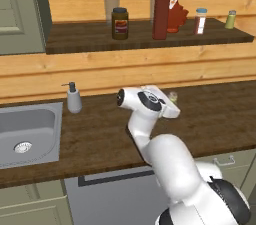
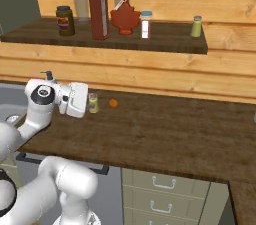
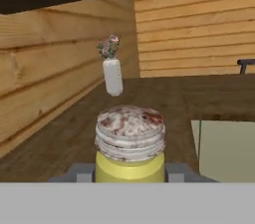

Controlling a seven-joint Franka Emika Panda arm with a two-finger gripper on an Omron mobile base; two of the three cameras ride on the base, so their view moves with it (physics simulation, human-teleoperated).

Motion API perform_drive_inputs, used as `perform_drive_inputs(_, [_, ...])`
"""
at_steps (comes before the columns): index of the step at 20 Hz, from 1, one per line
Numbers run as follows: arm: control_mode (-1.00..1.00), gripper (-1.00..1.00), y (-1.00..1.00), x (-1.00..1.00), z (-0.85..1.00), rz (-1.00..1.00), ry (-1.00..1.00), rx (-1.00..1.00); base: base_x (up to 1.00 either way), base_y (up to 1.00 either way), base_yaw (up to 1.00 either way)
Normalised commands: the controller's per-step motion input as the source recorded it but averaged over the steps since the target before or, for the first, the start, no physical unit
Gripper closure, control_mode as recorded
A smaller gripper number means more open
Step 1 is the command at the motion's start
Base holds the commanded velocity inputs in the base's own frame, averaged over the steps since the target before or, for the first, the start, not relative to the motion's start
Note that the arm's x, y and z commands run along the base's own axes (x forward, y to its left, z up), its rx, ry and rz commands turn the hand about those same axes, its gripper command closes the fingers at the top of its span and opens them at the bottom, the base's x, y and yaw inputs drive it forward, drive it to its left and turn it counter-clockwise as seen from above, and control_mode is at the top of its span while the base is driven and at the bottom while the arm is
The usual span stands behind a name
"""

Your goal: Put the shaker and condiment bottle from the counter next to their counterparts in the cabinet.

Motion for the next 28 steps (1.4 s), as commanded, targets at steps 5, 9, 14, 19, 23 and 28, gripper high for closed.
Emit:
perform_drive_inputs(5, [-1.0, 1.0, -0.5, -0.37, 0.76, 0.1, -0.16, 0.0, 0.0, 0.0, 0.0])
perform_drive_inputs(9, [-1.0, 1.0, -0.39, -0.24, 0.74, 0.11, -0.11, 0.0, 0.0, 0.0, 0.0])
perform_drive_inputs(14, [-1.0, 1.0, -0.34, -0.18, 0.83, 0.1, -0.07, 0.0, 0.0, 0.0, 0.0])
perform_drive_inputs(19, [-1.0, 1.0, -0.41, -0.35, 0.9, 0.03, -0.04, 0.03, 0.0, 0.0, 0.0])
perform_drive_inputs(23, [-1.0, 1.0, -0.47, -0.28, 0.89, 0.0, 0.0, 0.04, 0.0, 0.0, 0.0])
perform_drive_inputs(28, [-1.0, 1.0, -0.55, -0.06, 0.87, 0.0, 0.0, 0.04, 0.0, 0.0, 0.0])
